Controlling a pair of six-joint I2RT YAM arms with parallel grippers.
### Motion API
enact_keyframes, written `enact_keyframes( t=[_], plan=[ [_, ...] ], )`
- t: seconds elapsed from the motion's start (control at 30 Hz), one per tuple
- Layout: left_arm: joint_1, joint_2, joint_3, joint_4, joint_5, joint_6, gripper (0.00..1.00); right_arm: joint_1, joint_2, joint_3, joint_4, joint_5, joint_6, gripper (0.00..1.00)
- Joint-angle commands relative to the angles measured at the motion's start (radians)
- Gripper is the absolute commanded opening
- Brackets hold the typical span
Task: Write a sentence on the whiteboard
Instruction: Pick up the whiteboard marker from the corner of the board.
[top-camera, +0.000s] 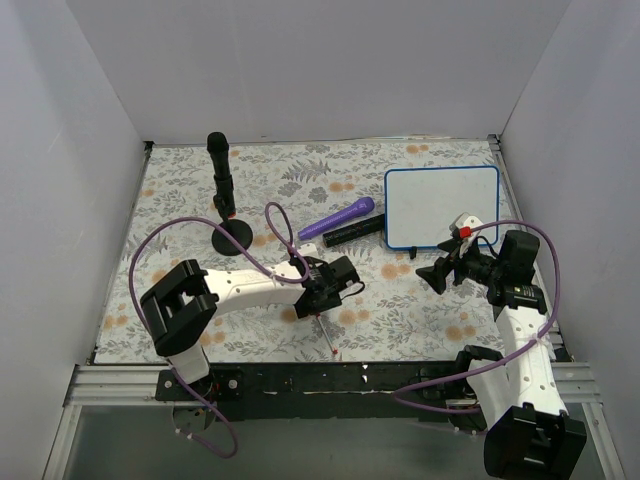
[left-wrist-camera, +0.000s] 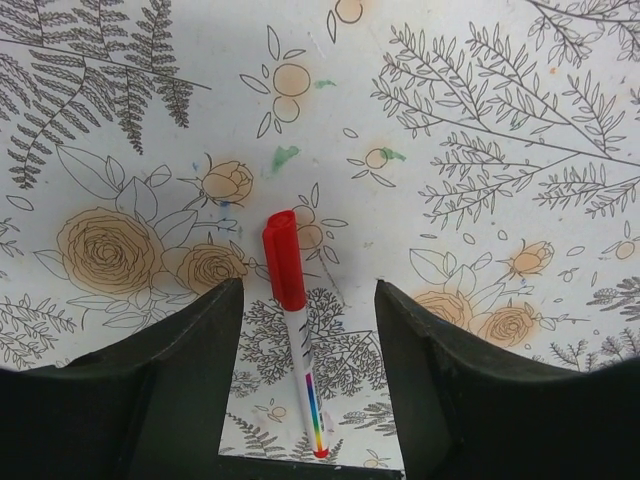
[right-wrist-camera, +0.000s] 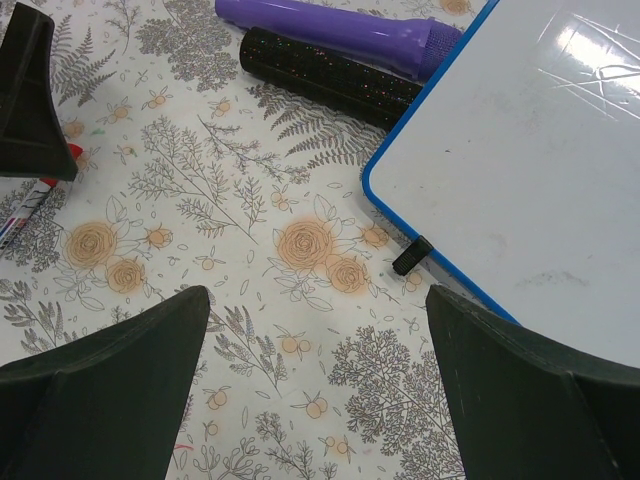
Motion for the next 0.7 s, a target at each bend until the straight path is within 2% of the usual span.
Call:
enact_keyframes(
  t=[0.0,0.3,0.6,0.67],
  plan=[
    [0.025,0.003,0.009,0.031,-0.017,-0.143,0.53,-0.002,-0.016,0.023,-0.005,-0.01,-0.014,0.98],
    [0.052,0.028,-0.022,0.066,0.014,-0.131,0.5,0.0,-0.018,0.023,-0.008,-0.01,-0.017,0.98],
    [0.058,0.034,-0.043,0.097,0.04,-0.127,0.37,0.0,-0.018,0.021,-0.013,-0.013,-0.017,0.98],
    [0.058,0.034,-0.054,0.105,0.048,-0.122,0.31,-0.002,-0.018,0.021,-0.011,-0.014,-0.018,0.98]
  ],
)
